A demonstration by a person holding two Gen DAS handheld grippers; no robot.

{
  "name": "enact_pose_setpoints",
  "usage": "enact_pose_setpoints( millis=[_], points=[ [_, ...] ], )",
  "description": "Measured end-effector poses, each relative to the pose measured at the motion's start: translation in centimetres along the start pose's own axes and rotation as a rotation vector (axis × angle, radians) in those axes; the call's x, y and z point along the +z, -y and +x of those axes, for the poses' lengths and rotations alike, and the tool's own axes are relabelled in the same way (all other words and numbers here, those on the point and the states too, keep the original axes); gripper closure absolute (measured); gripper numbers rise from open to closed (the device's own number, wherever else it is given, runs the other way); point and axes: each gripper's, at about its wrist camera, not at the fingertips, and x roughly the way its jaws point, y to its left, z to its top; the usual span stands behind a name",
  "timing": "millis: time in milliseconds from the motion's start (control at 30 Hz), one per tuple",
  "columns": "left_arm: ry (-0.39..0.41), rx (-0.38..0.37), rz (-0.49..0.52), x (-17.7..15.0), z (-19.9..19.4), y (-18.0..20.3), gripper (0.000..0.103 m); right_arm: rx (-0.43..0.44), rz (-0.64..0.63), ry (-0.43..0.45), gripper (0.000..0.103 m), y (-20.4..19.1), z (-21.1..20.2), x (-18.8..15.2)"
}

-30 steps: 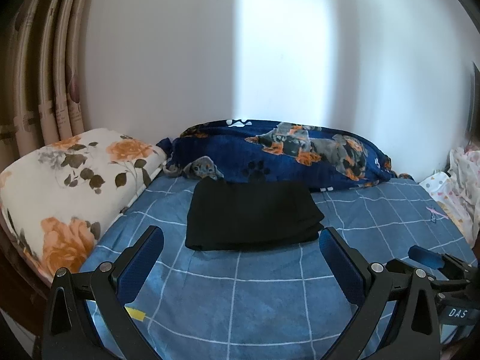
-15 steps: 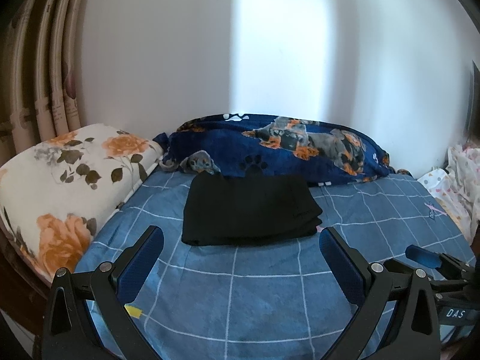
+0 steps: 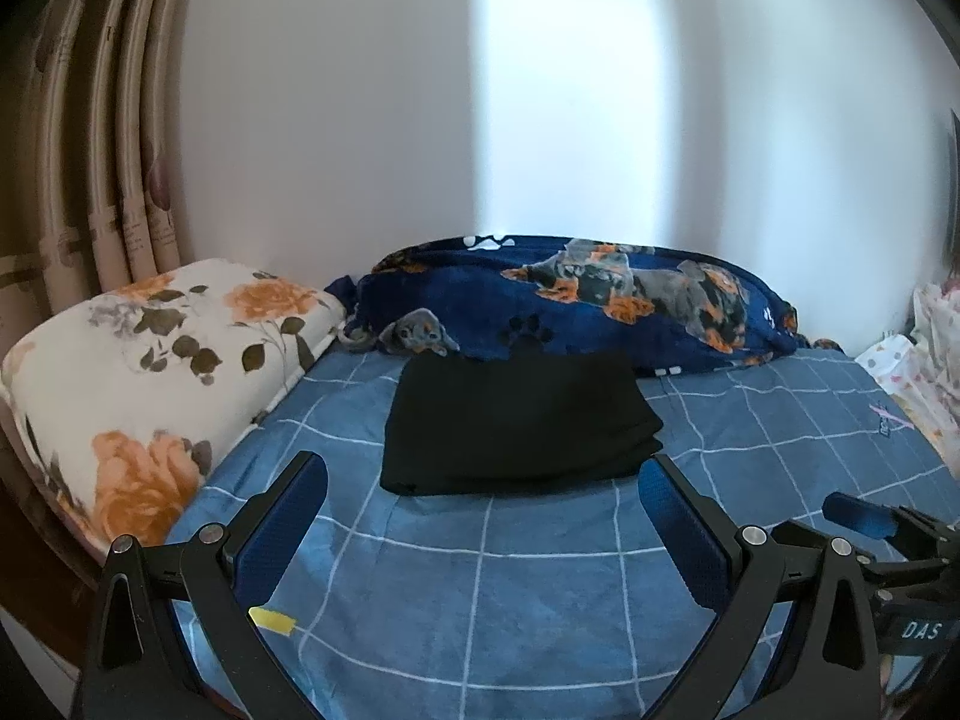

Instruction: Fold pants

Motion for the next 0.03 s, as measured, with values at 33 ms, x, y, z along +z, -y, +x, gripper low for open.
enact_pose_setpoints(
  millis=[33],
  points=[
    [-0.003,0.003,0.002,0.06,0.00,0.00,0.000,0.000,0.000,0.000,0.011,-0.02,-0.03,-0.07]
  ],
)
